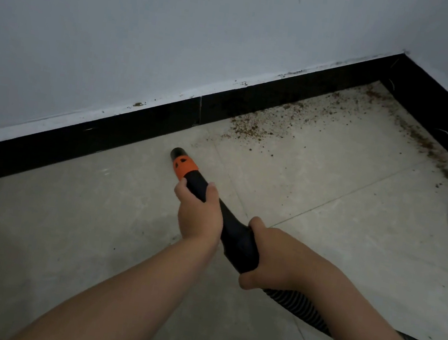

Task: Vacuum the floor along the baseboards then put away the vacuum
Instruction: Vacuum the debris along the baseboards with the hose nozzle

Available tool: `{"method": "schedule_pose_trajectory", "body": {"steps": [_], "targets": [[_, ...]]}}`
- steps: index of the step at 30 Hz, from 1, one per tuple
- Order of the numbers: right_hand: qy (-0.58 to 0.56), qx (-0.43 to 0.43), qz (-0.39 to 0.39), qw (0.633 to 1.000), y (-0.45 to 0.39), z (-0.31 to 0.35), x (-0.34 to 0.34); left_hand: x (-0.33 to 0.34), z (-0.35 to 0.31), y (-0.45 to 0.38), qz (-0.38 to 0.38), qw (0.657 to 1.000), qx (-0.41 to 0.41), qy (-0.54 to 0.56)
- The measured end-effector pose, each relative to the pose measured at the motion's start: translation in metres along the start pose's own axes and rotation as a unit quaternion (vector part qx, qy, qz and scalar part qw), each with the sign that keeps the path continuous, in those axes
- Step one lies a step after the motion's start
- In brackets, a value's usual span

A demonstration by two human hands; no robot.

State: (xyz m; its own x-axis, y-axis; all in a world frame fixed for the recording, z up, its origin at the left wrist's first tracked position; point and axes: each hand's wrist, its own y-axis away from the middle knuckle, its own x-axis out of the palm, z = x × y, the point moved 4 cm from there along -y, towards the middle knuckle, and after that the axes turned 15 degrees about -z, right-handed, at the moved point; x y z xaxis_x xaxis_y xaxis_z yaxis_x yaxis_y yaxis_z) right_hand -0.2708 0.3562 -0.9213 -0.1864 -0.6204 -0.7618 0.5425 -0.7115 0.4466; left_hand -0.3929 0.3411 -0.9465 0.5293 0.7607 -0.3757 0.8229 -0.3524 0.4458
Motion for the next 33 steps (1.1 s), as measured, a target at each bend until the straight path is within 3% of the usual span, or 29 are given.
{"method": "schedule_pose_trajectory", "body": {"steps": [8, 19, 28, 33], "targets": [[-0.042, 0.007, -0.016, 0.999, -0.01, 0.011, 0.003, 0.001, -0.013, -0.02, 0.025, 0.998, 0.043, -0.034], [-0.009, 0.056, -0.058, 0.997, 0.002, -0.028, -0.032, 0.052, -0.028, 0.004, 0.145, 0.987, 0.048, -0.047], [-0.003, -0.003, -0.023, 1.0, -0.009, -0.019, -0.025, 0.031, -0.024, -0.003, 0.066, 0.994, 0.06, -0.064], [-0.024, -0.014, -0.021, 0.999, -0.023, -0.014, -0.022, 0.031, -0.033, -0.016, 0.063, 0.992, 0.072, -0.077]]}}
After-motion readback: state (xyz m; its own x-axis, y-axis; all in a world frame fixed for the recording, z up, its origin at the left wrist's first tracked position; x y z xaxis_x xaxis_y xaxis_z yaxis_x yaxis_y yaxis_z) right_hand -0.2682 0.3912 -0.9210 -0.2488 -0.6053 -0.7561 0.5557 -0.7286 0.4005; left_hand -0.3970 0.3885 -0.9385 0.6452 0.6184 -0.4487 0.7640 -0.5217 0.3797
